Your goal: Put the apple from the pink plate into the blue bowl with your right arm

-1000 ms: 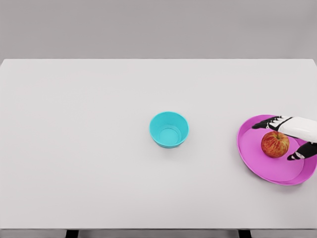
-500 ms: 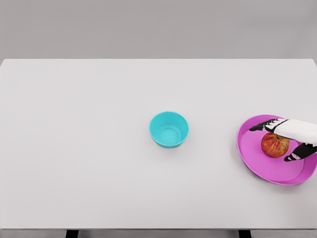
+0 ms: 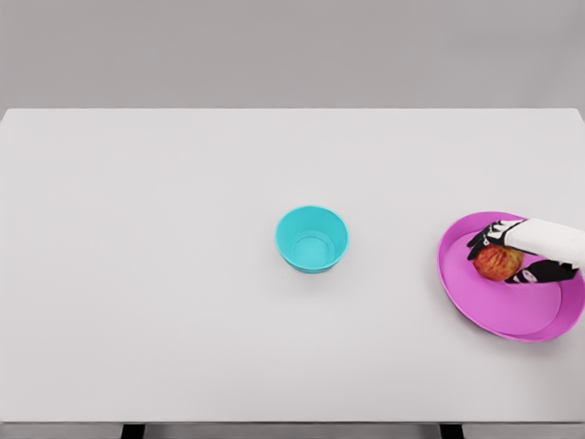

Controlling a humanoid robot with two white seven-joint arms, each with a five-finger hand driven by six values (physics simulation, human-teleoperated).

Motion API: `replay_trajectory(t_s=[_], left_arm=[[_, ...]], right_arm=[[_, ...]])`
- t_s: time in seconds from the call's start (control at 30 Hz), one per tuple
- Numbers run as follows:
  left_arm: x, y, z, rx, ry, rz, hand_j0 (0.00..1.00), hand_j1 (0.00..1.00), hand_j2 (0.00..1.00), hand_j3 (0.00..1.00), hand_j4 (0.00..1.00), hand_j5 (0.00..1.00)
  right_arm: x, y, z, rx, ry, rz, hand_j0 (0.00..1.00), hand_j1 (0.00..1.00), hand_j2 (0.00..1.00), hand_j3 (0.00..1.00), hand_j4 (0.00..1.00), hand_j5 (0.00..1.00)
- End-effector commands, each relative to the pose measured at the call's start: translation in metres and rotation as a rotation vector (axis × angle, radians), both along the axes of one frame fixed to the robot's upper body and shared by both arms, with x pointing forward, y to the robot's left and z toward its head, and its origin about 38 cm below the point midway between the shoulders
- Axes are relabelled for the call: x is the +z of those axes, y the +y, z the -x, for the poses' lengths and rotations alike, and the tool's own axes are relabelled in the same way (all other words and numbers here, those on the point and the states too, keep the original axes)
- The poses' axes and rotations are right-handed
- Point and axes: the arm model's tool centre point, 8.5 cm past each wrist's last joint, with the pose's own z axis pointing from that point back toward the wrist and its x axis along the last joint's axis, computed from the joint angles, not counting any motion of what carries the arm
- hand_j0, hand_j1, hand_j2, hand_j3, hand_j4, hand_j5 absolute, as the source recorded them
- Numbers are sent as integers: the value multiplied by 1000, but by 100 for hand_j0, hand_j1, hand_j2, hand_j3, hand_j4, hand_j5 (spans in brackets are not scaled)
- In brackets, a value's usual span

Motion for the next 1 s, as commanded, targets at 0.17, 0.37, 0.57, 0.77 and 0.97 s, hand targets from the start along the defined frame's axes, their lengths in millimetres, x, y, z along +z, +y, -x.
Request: replay_trajectory(t_s=[0.17, 0.37, 0.57, 0.77, 0.97], left_arm=[[0, 0, -1, 1, -1, 1, 100, 100, 100, 100, 100, 100], [0, 0, 0, 1, 0, 1, 100, 100, 100, 100, 100, 100], [0, 0, 0, 1, 0, 1, 100, 100, 100, 100, 100, 100], [0, 0, -1, 1, -1, 1, 100, 100, 100, 100, 100, 100], [0, 0, 0, 1, 0, 1, 100, 100, 100, 100, 100, 100]], right_arm=[[5, 14, -8, 16, -38, -45, 52, 52, 52, 52, 52, 52], [22, 38, -13, 40, -124, -127, 52, 52, 52, 52, 52, 52], [46, 53, -21, 50, -181, -143, 52, 52, 52, 52, 52, 52], [52, 78, -25, 72, -209, -200, 52, 52, 52, 52, 52, 52], [60, 117, -36, 121, -227, -263, 52, 52, 52, 52, 52, 52]])
